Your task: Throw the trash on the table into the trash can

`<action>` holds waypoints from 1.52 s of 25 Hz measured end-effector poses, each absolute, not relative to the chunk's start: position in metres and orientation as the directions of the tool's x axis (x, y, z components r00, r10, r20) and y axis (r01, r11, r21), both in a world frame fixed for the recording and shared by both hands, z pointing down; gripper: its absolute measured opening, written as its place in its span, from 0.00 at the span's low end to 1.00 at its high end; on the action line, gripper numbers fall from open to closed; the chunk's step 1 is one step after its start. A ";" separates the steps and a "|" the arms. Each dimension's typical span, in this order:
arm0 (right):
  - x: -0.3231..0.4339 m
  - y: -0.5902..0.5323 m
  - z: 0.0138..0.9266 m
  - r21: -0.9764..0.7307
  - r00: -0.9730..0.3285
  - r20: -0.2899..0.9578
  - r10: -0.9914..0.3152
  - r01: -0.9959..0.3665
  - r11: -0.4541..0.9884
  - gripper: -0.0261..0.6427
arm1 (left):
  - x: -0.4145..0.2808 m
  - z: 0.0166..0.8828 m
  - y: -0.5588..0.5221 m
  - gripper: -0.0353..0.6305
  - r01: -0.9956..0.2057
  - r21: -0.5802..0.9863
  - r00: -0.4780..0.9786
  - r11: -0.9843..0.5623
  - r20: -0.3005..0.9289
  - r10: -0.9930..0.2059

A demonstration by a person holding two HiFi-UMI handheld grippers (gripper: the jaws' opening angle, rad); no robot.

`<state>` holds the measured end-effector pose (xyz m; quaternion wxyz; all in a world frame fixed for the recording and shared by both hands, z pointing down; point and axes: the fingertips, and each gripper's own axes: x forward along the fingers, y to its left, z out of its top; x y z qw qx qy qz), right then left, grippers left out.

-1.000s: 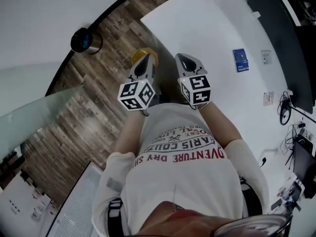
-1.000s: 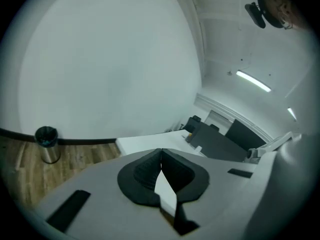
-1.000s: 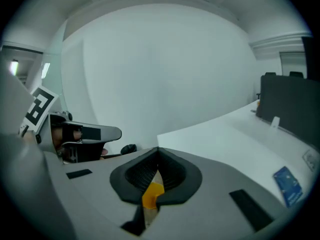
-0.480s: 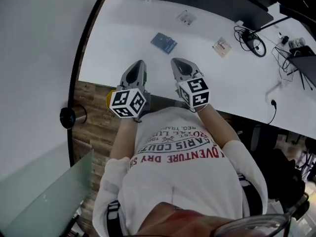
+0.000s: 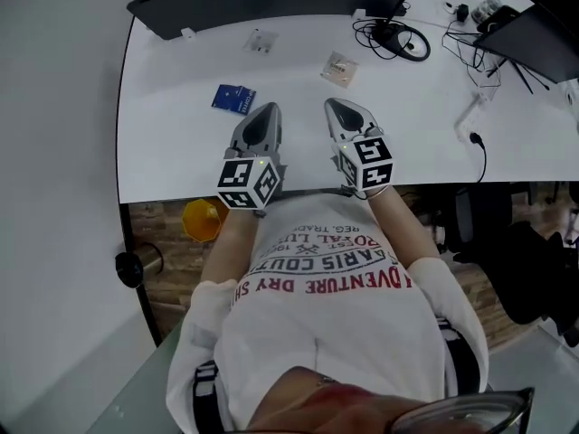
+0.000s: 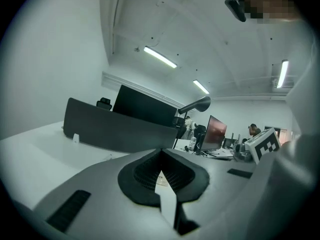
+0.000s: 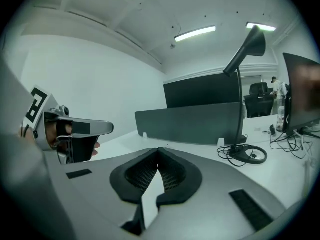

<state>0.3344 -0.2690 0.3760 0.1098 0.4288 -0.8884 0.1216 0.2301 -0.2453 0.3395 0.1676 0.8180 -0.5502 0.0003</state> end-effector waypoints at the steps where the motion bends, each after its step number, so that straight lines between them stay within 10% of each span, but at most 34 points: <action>1: 0.341 -0.270 0.376 -0.125 -0.598 0.297 -0.744 -0.797 0.591 0.08 | 0.237 0.340 -0.247 0.09 -0.898 0.271 0.403 -0.347 0.185 -0.896; 21: 0.383 -0.332 0.451 -0.144 -0.469 0.471 -0.747 -0.876 0.460 0.09 | 0.233 0.387 -0.298 0.09 -0.911 0.301 0.372 -0.283 0.303 -0.877; 23: 0.382 -0.346 0.471 -0.157 -0.473 0.507 -0.721 -0.873 0.462 0.36 | 0.235 0.402 -0.305 0.09 -0.907 0.316 0.380 -0.279 0.330 -0.864; 38: 0.397 -0.448 0.590 -0.078 -0.350 0.719 -0.601 -0.900 0.430 0.42 | 0.244 0.462 -0.370 0.09 -0.922 0.298 0.357 -0.247 0.409 -0.840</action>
